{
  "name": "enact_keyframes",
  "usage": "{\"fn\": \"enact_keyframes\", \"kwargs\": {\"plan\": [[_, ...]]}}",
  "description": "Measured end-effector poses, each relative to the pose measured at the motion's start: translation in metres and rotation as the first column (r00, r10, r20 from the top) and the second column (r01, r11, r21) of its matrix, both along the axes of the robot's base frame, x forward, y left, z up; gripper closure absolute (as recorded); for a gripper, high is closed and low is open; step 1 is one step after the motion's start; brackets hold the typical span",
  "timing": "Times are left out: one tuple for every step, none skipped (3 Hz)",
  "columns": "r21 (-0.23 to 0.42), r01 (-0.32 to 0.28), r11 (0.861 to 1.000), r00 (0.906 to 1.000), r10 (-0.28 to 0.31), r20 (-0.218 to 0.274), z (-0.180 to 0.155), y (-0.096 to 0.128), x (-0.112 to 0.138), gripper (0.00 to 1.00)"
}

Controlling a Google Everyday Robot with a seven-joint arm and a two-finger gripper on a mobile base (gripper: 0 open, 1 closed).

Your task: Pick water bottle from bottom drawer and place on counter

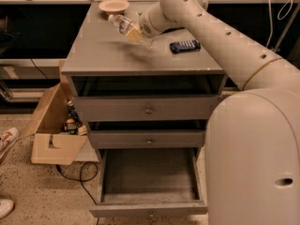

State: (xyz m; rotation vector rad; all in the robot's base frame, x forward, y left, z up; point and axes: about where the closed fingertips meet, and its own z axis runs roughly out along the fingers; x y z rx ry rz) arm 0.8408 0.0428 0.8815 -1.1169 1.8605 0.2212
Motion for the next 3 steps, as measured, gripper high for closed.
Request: {"fn": "enact_keyframes", "kwargs": {"plan": [[0.024, 0.039, 0.999, 0.9990, -0.039, -0.021, -0.008, -0.013, 0.005, 0.04], [0.039, 0.062, 0.997, 0.9979, -0.061, -0.020, -0.009, -0.022, 0.006, 0.00], [0.072, 0.110, 0.991, 0.9895, -0.116, 0.086, 0.030, -0.052, -0.019, 0.00]]}}
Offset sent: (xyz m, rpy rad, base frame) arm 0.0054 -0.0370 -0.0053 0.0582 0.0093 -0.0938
